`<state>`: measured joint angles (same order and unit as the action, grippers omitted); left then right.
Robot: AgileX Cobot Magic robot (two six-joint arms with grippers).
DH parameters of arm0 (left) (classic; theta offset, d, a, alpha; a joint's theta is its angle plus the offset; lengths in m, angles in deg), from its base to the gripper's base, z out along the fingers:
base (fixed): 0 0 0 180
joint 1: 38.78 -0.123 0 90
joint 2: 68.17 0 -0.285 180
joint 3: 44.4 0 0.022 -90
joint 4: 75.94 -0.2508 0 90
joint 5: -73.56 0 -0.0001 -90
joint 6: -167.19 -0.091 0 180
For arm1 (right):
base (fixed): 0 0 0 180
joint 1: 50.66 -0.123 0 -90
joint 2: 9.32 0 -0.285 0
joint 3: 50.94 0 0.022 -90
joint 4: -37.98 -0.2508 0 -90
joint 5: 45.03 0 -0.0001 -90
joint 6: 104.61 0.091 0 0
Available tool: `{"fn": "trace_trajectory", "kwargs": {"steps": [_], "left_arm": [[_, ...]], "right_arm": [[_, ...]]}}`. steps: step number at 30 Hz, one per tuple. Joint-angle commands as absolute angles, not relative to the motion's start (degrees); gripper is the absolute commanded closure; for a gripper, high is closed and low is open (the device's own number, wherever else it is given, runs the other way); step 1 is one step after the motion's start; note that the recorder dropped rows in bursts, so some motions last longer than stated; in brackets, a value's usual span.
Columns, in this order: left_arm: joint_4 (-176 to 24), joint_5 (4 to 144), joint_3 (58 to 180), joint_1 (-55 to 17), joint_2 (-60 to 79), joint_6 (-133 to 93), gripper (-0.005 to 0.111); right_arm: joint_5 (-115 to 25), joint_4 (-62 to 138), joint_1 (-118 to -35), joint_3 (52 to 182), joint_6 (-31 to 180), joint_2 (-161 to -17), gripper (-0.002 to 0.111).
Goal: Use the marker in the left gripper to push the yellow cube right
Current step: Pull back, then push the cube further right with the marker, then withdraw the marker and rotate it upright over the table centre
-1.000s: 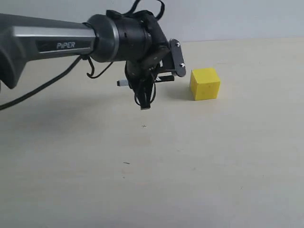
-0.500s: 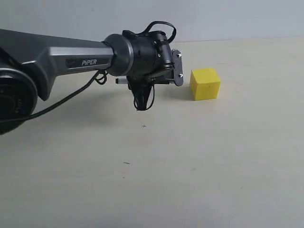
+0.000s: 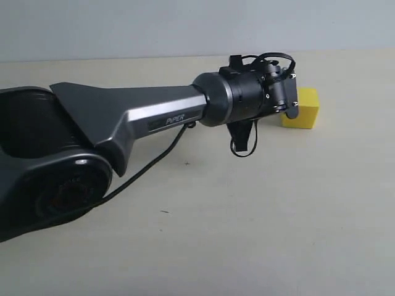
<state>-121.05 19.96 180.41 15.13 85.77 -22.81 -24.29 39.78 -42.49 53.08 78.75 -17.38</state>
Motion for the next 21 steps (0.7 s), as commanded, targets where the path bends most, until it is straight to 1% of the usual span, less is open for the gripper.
{"fn": "trace_trajectory", "kwargs": {"steps": [1,6,9,13,16,21], "left_arm": [[-121.34,12.27,180.85,12.68,85.64,-22.24,0.107],[-118.09,11.27,180.85,10.87,85.64,-22.24,0.107],[-116.69,12.85,180.85,10.99,85.64,-23.07,0.107],[-114.11,20.46,180.85,12.40,86.73,-25.06,0.107],[-115.44,26.45,180.95,15.22,87.67,-24.04,0.107],[-118.76,25.68,180.95,15.92,87.35,-20.91,0.107]], "right_arm": [[-24.54,39.84,-42.37,52.87,78.49,-17.10,0.108],[-24.54,39.84,-42.37,52.87,78.49,-17.10,0.108],[-24.54,39.84,-42.37,52.87,78.49,-17.10,0.108],[-24.54,39.84,-42.37,52.87,78.49,-17.10,0.108],[-24.54,39.84,-42.37,52.87,78.49,-17.10,0.108],[-24.54,39.84,-42.37,52.87,78.49,-17.10,0.108]]}}
